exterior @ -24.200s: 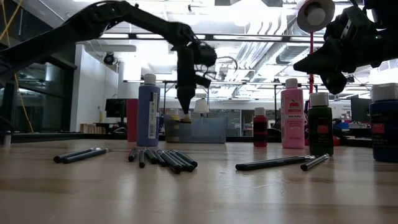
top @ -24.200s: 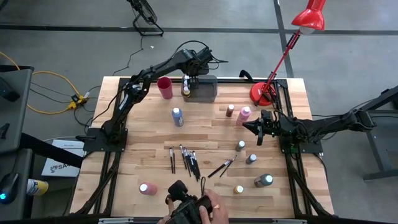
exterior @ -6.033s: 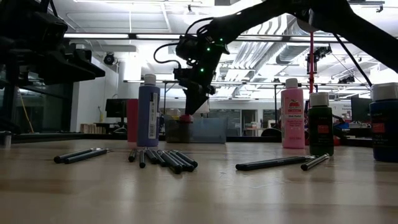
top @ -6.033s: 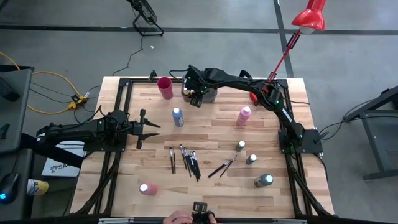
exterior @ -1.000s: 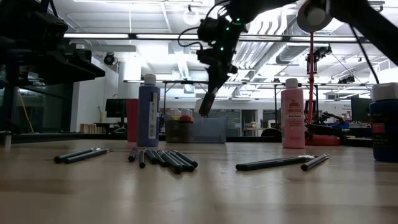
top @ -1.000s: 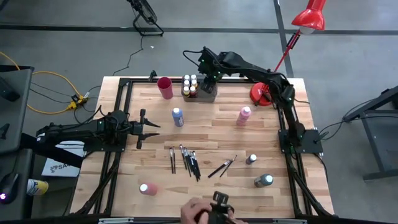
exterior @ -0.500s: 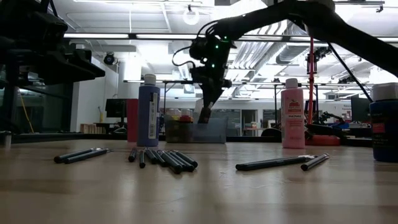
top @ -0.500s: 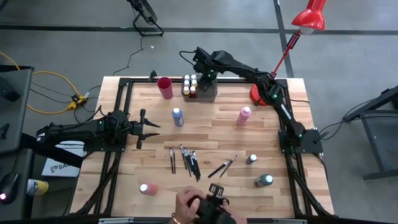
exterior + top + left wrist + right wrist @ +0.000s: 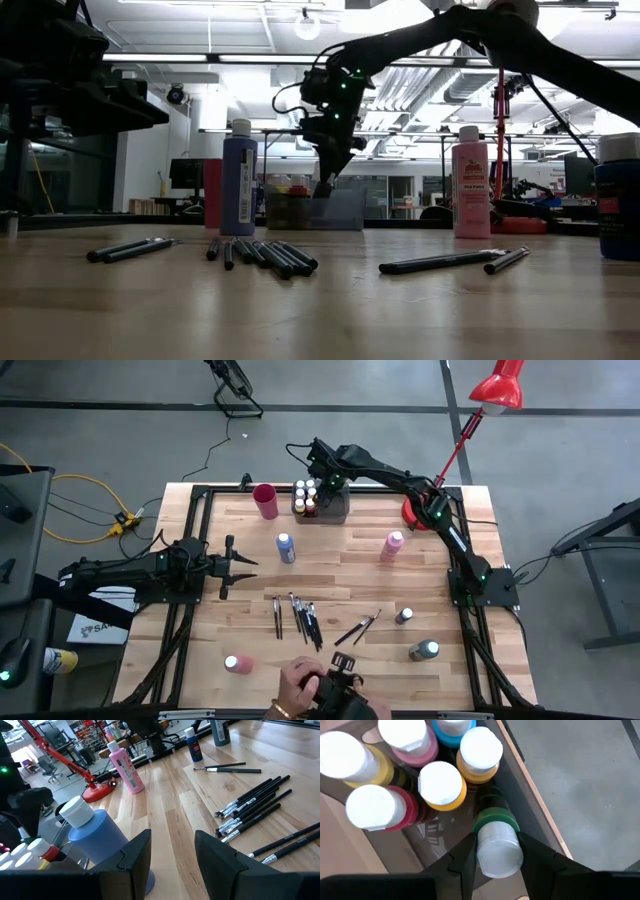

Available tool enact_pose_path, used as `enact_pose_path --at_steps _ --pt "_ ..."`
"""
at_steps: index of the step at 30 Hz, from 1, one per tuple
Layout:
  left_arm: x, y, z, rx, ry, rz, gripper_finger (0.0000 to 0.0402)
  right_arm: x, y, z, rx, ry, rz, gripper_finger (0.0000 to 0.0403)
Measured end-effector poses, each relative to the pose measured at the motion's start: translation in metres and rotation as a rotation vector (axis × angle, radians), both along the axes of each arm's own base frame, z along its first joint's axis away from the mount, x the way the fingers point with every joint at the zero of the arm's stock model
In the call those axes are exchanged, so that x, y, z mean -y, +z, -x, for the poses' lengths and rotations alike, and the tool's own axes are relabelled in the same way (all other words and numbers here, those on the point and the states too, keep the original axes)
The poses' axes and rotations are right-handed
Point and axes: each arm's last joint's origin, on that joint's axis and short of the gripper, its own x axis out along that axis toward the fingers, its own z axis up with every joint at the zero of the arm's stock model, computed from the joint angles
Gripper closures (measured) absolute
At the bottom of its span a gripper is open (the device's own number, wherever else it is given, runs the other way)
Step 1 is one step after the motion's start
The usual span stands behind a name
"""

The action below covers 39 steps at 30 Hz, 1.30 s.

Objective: Pick & Place Paint Supplies
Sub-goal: Put the green paint bottle into the black bin

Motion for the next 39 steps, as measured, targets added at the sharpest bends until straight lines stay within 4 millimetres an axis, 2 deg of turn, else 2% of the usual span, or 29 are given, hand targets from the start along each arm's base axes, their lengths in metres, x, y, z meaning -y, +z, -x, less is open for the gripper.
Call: enact_pose_path --at_steps 7,13,22,33,39 --pt "0.0 0.0 0.0 0.0 0.0 0.0 0.0254 0.0 -0.002 0.001 -0.004 -0.001 -0.005 0.0284" --pt "0.0 0.0 0.0 0.0 -0.001 0.0 0.0254 0.004 -0.015 -0.002 -0.019 -0.004 -0.017 0.0284" --pt "0.0 0.0 0.0 0.0 -0.003 0.001 0.0254 0.006 -0.015 -0.003 -0.002 -0.004 -0.005 0.028" --pt "0.0 0.0 0.0 0.0 -0.003 0.0 0.0254 0.007 -0.014 -0.005 0.015 -0.007 0.008 0.0201" --pt "0.0 0.0 0.0 0.0 -0.004 0.0 0.0254 0.007 -0.006 -0.006 0.067 -0.03 0.022 0.0179"
